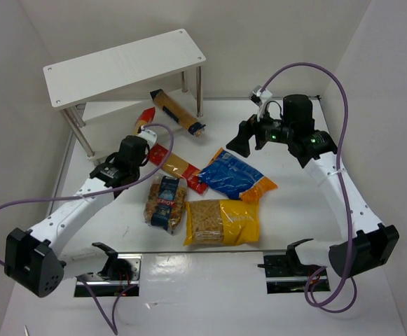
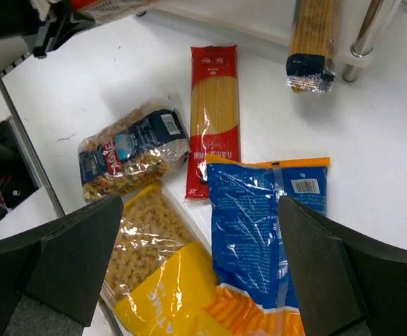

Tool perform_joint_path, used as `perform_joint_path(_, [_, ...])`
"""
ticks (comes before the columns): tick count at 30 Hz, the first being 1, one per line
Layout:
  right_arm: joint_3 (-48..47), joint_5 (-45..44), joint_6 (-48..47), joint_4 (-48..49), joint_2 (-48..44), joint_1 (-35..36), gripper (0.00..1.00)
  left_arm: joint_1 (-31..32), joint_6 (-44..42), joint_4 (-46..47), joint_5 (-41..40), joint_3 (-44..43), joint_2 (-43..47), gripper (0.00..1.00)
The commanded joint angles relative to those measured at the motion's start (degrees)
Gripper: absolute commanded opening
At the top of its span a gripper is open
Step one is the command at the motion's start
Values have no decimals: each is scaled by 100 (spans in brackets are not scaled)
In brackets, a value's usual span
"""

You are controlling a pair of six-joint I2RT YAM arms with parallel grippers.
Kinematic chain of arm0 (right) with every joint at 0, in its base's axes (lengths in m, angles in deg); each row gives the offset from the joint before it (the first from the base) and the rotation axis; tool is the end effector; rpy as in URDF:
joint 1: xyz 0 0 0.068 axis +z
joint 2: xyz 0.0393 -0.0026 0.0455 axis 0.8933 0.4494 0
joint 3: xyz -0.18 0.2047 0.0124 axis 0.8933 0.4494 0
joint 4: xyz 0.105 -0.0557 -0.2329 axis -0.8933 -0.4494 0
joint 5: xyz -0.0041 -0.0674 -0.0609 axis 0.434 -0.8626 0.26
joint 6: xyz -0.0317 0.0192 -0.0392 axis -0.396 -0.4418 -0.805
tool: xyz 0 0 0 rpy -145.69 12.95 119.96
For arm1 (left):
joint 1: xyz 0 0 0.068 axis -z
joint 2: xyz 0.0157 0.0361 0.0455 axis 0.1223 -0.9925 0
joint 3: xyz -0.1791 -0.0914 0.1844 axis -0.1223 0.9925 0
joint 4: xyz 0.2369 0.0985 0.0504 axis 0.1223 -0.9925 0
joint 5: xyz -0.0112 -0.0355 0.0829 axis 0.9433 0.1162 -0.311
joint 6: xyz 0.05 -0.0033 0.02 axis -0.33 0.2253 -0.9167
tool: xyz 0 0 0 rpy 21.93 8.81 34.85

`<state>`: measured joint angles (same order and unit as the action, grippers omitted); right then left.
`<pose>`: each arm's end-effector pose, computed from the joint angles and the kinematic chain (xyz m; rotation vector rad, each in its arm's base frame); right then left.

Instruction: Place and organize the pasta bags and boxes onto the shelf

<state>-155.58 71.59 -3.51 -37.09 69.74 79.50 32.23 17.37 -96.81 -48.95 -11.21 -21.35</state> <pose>0.2543 0.0967 0.4000 -0.8119 1.8336 0.7690 0.2329 -0.0878 0.3005 0.3395 2.0798 0.4928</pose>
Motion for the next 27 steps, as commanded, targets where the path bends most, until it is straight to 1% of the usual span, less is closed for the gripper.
perform_joint_path(1, [107, 96, -104, 360, -132, -100, 100, 281, -250, 1320, -1476, -105, -220, 0])
perform_joint_path(2, [160, 96, -165, 360, -132, -100, 100, 335, -329, 1399, -1643, -104, -307, 0])
perform_joint_path(3, [160, 148, -165, 360, -71, -100, 100, 387, -382, 1530, -2010, -104, -508, 0])
perform_joint_path(7, [291, 219, -271, 360, -70, -153, 100, 546, -672, 1830, -2646, -104, -940, 0])
perform_joint_path(8, [353, 271, -323, 360, -70, -153, 100, 598, -769, 1900, -2725, -174, -1141, 0])
perform_joint_path(9, [354, 272, -376, 360, -70, -205, 100, 599, -769, 1953, -2970, -253, -1256, 0])
perform_joint_path(12, [503, 272, -437, 360, -123, -206, 100, 651, -1059, 2173, -3174, -332, -1599, 0])
perform_joint_path(17, [617, 403, -560, 360, -185, -267, 100, 652, -1218, 2296, -3455, -622, -2170, 0])
perform_joint_path(23, [732, 456, -622, 360, -237, -329, 100, 652, -1780, 2647, -3789, -930, -2321, 1])
perform_joint_path(27, [732, 509, -622, 360, -237, -329, 100, 424, -2052, 2858, -3965, -983, -2628, 2])
